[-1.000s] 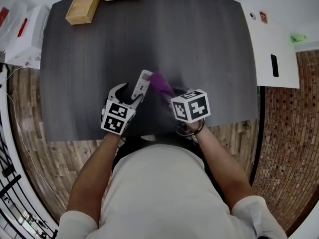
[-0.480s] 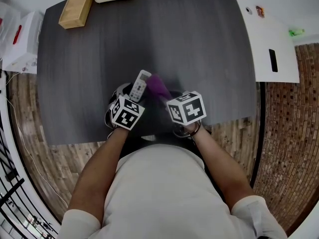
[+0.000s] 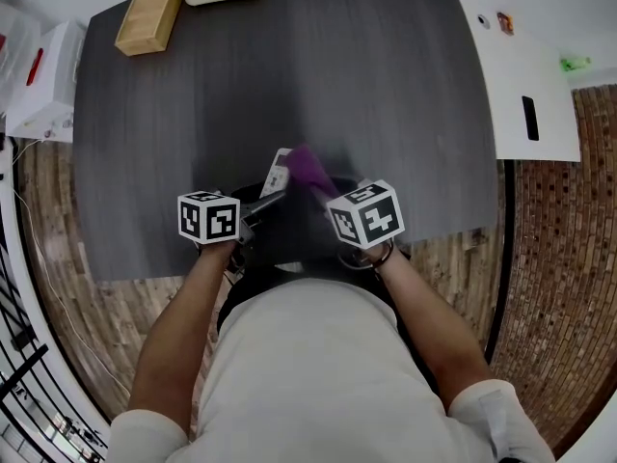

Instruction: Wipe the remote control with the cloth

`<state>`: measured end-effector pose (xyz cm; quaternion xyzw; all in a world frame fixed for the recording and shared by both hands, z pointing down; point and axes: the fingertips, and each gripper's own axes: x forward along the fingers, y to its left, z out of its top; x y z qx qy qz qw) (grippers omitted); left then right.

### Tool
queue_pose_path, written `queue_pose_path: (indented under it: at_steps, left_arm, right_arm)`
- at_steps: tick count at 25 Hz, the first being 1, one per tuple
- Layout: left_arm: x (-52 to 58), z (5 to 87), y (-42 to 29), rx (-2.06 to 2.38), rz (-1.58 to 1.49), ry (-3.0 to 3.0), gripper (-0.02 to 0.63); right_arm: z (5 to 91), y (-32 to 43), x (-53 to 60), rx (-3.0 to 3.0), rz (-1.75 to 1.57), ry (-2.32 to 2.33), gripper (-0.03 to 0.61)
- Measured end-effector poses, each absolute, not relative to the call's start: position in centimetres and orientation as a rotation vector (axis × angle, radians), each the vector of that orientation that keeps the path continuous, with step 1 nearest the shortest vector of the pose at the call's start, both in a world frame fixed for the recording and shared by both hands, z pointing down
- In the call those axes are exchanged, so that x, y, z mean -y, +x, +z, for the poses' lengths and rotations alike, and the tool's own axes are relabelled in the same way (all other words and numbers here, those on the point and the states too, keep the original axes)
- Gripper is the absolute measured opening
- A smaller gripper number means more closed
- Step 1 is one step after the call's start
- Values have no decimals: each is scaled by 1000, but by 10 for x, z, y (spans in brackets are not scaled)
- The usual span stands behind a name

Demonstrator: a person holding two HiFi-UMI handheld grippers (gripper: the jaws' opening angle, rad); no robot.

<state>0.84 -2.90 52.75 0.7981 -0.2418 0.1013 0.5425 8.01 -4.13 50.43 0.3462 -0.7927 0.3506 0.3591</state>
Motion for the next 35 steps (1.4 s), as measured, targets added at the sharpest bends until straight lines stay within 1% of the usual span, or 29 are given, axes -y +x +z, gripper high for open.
queue_pose_path:
  at_steps: [1, 3, 9, 11, 13, 15, 16, 18, 22, 25, 27, 29, 32, 35]
  left_arm:
    - [26, 523, 8, 539, 127, 1814, 250]
    - [20, 521, 4, 530, 32, 1749, 250]
    - [14, 523, -7, 587, 132, 1865, 253]
    - [12, 527, -9, 629, 289, 1961, 252]
    - [8, 534, -9, 704, 559, 2093, 253]
    - [5, 543, -6, 769, 795, 2179, 269]
    - [4, 545, -1, 787, 865, 2202, 285]
    - [4, 547, 10, 797, 947, 2245, 309]
    - [1, 555, 23, 805, 1118, 2270, 334]
    - [2, 564, 22, 843, 1190, 2250, 344]
    - [5, 564, 19, 868, 1155, 2239, 342]
    - [10, 562, 12, 888, 1060, 2210, 284]
    - [15, 557, 7, 871, 859, 2130, 270]
    - [15, 546, 9, 778, 571, 2026, 261]
  right_arm:
    - [503, 79, 41, 2050, 902, 890, 89]
    - [503, 75, 40, 2055, 899, 879, 88]
    - [508, 49, 38, 2075, 867, 809, 87]
    - [508, 46, 42, 2076, 871, 825, 88]
    - [507, 50, 45, 2069, 891, 856, 87]
    - [507, 57, 45, 2051, 897, 878, 88]
    - [508, 60, 43, 2041, 900, 883, 87]
    - [510, 64, 40, 2031, 907, 891, 88]
    - [512, 75, 36, 2028, 901, 925, 88]
    - [513, 76, 34, 2046, 907, 939, 88]
    - [512, 76, 35, 2065, 906, 941, 89]
    - [511, 76, 36, 2081, 910, 942, 89]
    - [508, 80, 38, 2096, 918, 949, 88]
    - [505, 88, 39, 2103, 922, 962, 89]
